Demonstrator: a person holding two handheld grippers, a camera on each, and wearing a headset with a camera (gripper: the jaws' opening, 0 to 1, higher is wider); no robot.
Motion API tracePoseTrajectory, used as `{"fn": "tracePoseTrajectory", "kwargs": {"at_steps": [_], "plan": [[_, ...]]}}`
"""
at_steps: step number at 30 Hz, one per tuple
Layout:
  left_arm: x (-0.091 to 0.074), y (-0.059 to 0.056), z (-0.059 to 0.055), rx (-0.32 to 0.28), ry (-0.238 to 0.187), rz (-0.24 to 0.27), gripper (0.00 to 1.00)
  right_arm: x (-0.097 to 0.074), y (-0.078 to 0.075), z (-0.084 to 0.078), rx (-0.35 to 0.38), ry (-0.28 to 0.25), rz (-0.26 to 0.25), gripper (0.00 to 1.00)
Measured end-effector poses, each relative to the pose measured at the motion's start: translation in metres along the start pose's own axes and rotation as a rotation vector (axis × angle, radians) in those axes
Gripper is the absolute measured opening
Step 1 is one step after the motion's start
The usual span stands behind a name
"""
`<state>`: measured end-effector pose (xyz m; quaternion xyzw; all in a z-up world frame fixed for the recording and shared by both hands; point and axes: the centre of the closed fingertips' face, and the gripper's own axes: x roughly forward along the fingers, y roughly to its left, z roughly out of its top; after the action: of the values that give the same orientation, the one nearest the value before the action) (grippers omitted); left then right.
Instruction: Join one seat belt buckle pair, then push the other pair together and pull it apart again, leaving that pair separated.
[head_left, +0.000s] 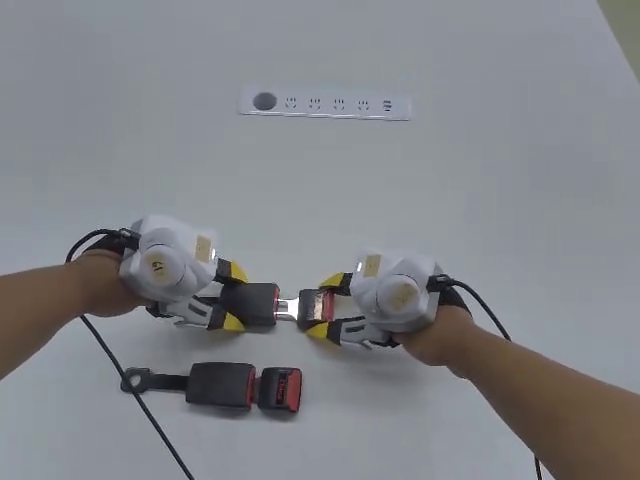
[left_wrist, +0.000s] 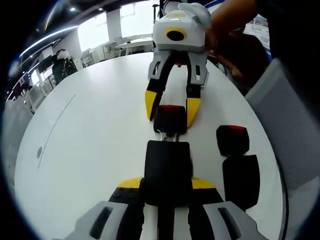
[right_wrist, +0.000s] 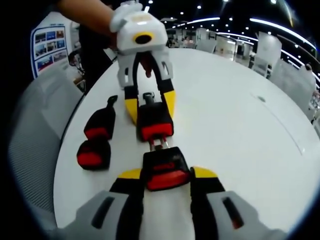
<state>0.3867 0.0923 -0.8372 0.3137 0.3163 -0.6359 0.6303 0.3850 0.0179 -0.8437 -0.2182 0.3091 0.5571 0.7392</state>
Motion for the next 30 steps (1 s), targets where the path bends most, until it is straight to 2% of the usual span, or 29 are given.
{"fn": "tracePoseTrajectory", "kwargs": {"at_steps": [5,18,30], "plan": [[-0.001,0.000,0.000,-0.003,-0.001,-0.001,0.34,-0.006,-0.002,-0.006,0.006,0.004,0.001,0.36],[-0.001,-0.001,0.001,-0.009,0.009,-0.001,0.34,-0.034,-0.013,-0.036,0.023,0.022,-0.018,0.36],[-0.001,0.000,0.001,-0.013,0.017,-0.002,0.34,-0.063,-0.023,-0.076,0.051,0.050,-0.040,0.36]]}}
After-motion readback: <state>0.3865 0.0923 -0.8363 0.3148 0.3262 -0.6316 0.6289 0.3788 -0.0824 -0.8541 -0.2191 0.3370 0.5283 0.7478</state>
